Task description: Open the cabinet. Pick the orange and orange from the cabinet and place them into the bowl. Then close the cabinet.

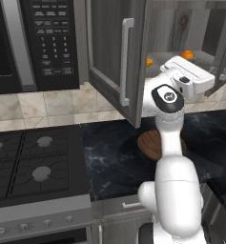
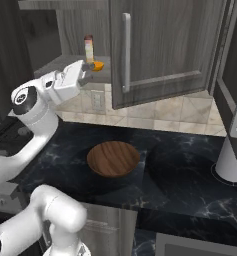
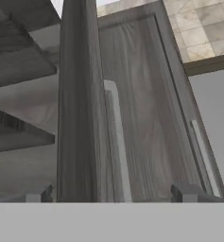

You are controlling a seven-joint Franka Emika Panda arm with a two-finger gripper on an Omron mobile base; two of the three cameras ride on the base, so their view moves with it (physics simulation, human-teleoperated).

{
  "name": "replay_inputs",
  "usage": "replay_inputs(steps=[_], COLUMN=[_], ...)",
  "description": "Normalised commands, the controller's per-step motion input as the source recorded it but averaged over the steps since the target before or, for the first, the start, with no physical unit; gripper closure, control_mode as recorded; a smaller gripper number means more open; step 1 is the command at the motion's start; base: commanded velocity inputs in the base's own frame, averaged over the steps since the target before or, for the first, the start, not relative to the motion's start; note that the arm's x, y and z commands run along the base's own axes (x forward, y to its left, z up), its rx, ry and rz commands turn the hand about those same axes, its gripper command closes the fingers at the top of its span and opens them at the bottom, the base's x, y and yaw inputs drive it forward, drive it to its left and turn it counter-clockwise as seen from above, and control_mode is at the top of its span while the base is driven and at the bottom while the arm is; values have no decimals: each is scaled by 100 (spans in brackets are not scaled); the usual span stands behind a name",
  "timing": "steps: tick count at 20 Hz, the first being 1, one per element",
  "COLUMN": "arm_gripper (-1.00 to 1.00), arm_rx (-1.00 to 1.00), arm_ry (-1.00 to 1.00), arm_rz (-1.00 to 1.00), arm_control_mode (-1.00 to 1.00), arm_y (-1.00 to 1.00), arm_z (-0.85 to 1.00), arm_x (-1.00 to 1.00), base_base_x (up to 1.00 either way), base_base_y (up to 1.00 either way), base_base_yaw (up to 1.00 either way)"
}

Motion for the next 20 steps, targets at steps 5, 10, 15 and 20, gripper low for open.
replay_inputs(steps=[5, 10, 15, 20], arm_gripper=[-100, -100, -100, -100], arm_rx=[0, 9, 18, 20], arm_ry=[6, 11, 10, 6], arm_rz=[-6, -3, -14, -17], arm_control_mode=[-100, -100, -100, -100], arm_y=[0, -16, -50, -57], arm_z=[0, 0, 0, 1], arm_x=[61, 31, -1, -7], base_base_x=[0, 0, 0, 0], base_base_y=[0, 0, 0, 0], base_base_yaw=[0, 0, 0, 0])
